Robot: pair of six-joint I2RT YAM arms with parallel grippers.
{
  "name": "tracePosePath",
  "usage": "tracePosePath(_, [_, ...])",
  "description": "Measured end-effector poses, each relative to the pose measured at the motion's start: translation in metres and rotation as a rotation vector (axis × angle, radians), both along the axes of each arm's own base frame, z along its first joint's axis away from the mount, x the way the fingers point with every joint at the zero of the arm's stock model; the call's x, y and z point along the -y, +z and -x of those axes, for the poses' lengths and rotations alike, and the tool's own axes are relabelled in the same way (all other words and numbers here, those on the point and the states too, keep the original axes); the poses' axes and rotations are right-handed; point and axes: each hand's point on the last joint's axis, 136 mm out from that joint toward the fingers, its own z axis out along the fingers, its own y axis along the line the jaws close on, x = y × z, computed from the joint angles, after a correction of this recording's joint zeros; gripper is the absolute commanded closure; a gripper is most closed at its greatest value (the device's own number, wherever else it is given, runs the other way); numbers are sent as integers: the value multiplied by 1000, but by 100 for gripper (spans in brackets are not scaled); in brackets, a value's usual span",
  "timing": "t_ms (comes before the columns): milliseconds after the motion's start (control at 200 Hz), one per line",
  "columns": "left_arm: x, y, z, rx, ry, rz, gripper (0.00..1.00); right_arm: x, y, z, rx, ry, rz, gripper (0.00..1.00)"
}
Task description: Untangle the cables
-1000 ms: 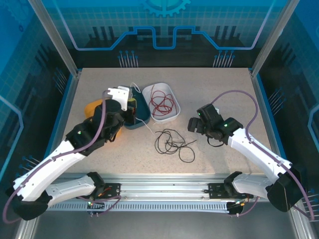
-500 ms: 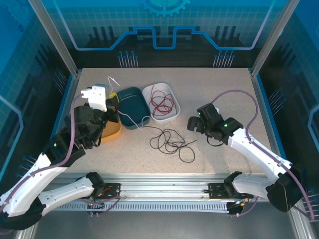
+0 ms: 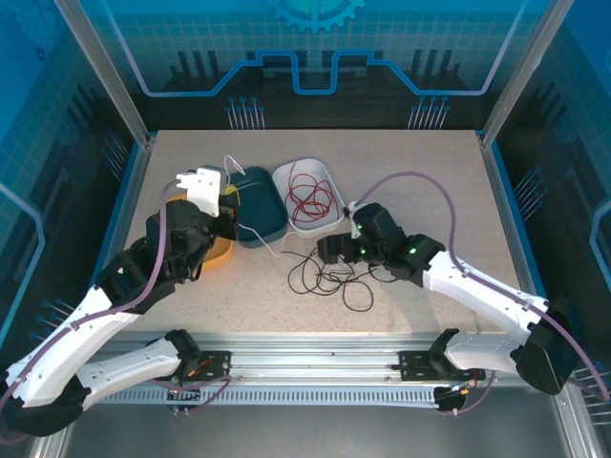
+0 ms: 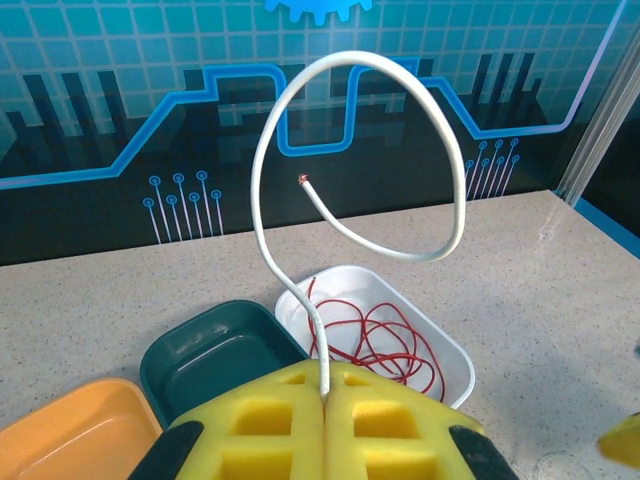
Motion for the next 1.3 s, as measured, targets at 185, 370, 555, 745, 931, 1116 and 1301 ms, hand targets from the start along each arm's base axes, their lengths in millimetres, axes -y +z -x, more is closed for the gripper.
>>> tracePosePath(185, [-1,0,0,0,2,1,100,-31,-20,9,16,138,47,15])
tracePosePath(370, [-2,0,-1,0,6,0,100,-44,-49,13,-3,209,113,23])
tracePosePath(555, [-3,0,0,0,9,0,100,-47,-68,7,-15,213,169,33])
tracePosePath(745, [-8,-1,0,-3,22,-4,100,-57,-72,-3,-12,204,177,77])
tracePosePath(931, [-20,-4,0,-10,66,-30,100,-58,-81,-9,-25,182,190,96])
tracePosePath(1116, [-48,-4,-2,-10,184,-89,100,-55,-82,-11,-33,156,190,96])
tracePosePath(1301, [-86,8,-2,9,338,-144,100,-54,-83,-11,-41,148,192,98])
